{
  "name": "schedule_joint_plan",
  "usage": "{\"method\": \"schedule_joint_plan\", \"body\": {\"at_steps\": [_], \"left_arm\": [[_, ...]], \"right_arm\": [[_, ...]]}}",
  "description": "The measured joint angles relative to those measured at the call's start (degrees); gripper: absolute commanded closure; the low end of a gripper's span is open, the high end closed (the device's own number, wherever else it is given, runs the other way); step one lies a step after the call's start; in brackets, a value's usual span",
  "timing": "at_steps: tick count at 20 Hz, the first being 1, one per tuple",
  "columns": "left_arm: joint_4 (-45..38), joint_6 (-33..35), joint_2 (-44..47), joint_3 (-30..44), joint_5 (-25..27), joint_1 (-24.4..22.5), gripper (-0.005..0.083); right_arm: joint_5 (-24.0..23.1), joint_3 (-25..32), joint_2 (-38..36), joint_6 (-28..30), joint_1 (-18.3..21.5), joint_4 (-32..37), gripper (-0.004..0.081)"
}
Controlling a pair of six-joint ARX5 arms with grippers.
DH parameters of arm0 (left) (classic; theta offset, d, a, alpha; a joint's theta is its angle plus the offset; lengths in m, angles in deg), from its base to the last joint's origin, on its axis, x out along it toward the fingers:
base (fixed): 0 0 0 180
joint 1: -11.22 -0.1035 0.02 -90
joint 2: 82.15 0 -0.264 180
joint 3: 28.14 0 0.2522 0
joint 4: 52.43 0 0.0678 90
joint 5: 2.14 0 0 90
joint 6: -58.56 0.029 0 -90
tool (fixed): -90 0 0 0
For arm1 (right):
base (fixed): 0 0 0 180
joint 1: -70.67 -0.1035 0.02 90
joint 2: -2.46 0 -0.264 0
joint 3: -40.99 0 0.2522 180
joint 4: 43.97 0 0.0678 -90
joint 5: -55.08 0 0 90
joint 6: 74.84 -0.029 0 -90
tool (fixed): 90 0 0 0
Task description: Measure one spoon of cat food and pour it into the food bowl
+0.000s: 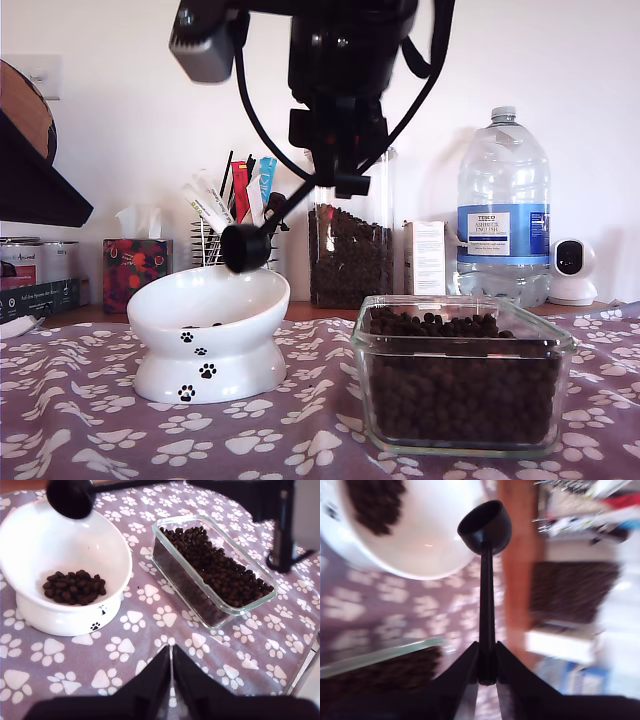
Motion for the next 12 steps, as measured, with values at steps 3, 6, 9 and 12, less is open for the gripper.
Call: {"method": "schedule_joint_plan", "body": {"at_steps": [3,6,9,12], "left_arm": [[-1.8,2.4,0.0,0.0,0.0,0.0,0.0793],[-4.7,4.8,0.0,0.0,0.0,0.0,0.0793],[-5.9,5.6,0.0,0.0,0.0,0.0,0.0793],[-6.0,6.4,0.0,0.0,0.0,0.0,0.0793]], "right_arm": [[7.2,0.0,-6.1,-16.0,2.9,-7.8,0.0782],[13.0,-0.1,-14.8,-32.1,7.1,-14.1,0.0782],[16.4,-0.1,-19.7,-47.8,10.3,-19.3,0.0782],[18.1,-0.1,-21.2,-58.9,13.1,-22.1,0.0782]]}}
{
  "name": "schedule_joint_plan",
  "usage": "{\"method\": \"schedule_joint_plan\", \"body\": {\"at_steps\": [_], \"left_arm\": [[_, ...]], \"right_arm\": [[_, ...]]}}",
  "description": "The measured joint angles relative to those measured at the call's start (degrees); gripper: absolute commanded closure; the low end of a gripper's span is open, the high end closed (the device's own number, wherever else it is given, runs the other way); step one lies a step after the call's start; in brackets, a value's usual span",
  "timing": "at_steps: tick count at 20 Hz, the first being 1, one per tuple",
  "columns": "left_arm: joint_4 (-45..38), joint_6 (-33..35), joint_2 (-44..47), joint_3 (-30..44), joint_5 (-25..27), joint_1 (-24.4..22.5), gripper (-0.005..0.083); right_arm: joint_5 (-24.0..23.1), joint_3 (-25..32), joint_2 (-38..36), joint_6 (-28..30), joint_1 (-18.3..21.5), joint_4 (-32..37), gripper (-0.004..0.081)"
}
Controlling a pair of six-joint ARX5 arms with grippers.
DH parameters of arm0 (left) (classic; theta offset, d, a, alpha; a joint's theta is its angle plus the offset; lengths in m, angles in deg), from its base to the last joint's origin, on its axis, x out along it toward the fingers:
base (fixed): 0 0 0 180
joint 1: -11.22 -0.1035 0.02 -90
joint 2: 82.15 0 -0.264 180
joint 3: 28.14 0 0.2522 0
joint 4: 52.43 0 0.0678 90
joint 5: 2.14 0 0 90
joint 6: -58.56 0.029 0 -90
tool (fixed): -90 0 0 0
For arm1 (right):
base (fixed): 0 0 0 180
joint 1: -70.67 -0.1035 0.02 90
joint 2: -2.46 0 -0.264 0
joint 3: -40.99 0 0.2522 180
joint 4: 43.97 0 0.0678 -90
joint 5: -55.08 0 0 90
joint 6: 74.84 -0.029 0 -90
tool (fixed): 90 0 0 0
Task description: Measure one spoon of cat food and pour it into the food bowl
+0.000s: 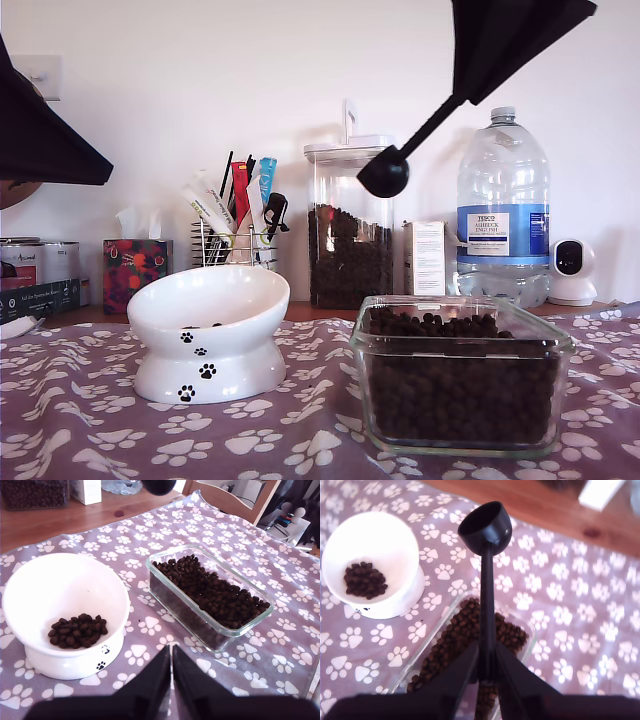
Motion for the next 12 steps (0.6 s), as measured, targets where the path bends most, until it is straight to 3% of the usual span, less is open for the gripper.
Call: {"method": "schedule_joint_plan", "body": {"at_steps": [5,12], "left_arm": [[0.0,0.1,0.0,0.0,0.3,0.0,0.0793],[0.0,0.1,0.0,0.0,0.5,0.0,0.0793]], "right_arm": [[1.8,2.0,-7.0,-1.2,4.0,0.9,0.0782],[13.7,23.5,-20.5,-6.8,8.9,14.5,0.0782]]}}
